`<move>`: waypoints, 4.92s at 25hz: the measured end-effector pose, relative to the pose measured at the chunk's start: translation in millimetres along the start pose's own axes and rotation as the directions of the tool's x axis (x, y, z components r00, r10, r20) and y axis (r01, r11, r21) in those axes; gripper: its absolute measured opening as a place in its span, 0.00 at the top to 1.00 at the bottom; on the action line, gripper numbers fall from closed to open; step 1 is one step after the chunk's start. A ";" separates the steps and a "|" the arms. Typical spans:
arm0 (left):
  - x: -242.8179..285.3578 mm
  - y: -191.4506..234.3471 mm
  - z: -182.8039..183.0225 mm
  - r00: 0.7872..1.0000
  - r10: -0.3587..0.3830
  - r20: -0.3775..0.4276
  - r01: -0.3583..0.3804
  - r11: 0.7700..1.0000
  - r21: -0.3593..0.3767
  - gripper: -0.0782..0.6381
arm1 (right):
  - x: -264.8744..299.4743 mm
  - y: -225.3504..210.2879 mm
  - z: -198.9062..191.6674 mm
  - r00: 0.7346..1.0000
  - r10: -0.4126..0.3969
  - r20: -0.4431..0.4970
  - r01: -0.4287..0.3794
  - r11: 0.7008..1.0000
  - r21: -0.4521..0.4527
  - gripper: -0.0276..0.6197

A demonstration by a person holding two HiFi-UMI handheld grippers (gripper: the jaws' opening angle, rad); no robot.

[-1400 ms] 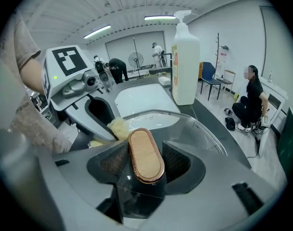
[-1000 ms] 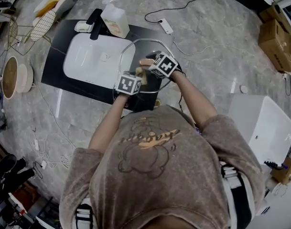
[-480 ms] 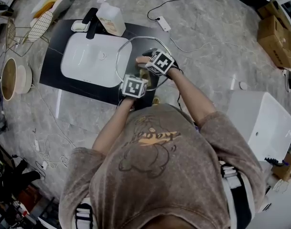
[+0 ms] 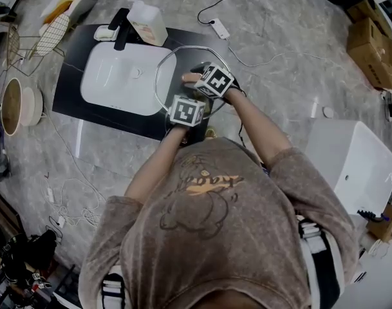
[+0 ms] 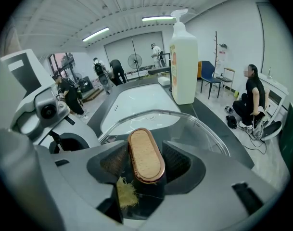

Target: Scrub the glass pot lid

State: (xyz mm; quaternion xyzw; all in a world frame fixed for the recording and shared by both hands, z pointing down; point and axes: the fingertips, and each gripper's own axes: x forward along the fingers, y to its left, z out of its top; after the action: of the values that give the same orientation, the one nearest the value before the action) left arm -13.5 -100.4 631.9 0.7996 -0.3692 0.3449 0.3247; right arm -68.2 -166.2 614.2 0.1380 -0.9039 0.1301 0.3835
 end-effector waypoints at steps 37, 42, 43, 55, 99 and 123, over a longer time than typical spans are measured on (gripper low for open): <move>-27.7 19.8 -42.5 1.000 -0.009 -0.019 0.011 0.993 0.118 0.80 | 0.1 2.6 -2.8 0.999 0.026 0.022 -0.026 0.999 -0.019 0.63; -36.6 41.1 -46.7 0.999 0.034 -0.017 -0.031 0.991 0.126 0.80 | 0.2 4.3 -5.2 0.999 0.033 0.019 -0.033 0.999 -0.024 0.63; -38.7 47.3 -47.4 0.999 0.045 -0.014 -0.043 0.992 0.122 0.80 | -0.1 4.9 -5.6 0.999 0.033 0.018 -0.033 0.999 -0.026 0.63; -58.7 140.0 -37.4 0.985 0.171 -0.017 -0.172 0.984 -0.049 0.79 | 5.4 2.7 -2.9 0.999 0.036 0.006 -0.036 0.999 -0.041 0.64; 64.7 153.0 146.4 0.985 0.115 -0.131 -0.076 0.960 0.271 0.80 | 8.2 -2.7 -3.8 0.999 0.015 0.035 -0.012 0.996 -0.090 0.65; 123.5 -9.7 148.9 0.824 -0.303 -0.479 0.564 0.519 0.642 0.80 | 0.3 -5.2 -2.0 0.998 0.031 0.061 -0.025 0.996 -0.089 0.65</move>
State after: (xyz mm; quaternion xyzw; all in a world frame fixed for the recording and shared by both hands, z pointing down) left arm 101.4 -255.9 645.0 0.8618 0.0811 0.4930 0.0870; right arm -65.3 -170.4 616.4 0.1123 -0.9220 0.0911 0.3591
